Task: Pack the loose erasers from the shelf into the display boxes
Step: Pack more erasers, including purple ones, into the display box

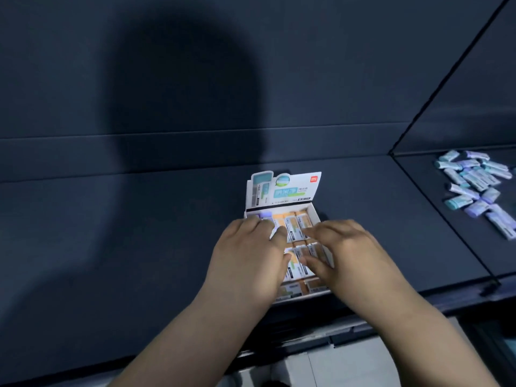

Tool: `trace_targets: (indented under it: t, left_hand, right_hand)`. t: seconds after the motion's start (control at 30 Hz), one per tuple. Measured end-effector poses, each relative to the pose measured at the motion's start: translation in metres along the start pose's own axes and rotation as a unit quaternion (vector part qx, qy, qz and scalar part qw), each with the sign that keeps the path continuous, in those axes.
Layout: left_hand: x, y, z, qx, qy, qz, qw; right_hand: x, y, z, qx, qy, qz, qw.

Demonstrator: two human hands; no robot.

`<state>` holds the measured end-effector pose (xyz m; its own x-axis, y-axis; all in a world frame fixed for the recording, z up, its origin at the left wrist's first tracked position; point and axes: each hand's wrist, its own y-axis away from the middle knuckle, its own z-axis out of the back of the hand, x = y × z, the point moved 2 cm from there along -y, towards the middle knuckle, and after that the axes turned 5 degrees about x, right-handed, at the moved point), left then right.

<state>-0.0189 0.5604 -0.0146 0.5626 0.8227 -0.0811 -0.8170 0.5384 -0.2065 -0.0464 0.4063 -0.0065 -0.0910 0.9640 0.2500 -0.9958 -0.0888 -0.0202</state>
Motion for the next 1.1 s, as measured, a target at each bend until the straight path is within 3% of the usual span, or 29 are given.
trace_targets:
  t: [0.5, 0.93, 1.1]
  left_hand:
    - [-0.069, -0.021, -0.009, 0.04, -0.016, -0.007, 0.999]
    - [-0.269, -0.09, -0.044, 0.058, 0.006, 0.046, 0.997]
    - [-0.311, -0.106, -0.036, 0.067, 0.03, 0.066, 0.995]
  right_hand:
    - [-0.073, 0.037, 0.023, -0.025, -0.03, -0.03, 0.999]
    - [-0.287, 0.104, 0.076, 0.004, -0.016, -0.019, 1.0]
    - [-0.335, 0.109, 0.097, 0.003, -0.025, -0.011, 1.0]
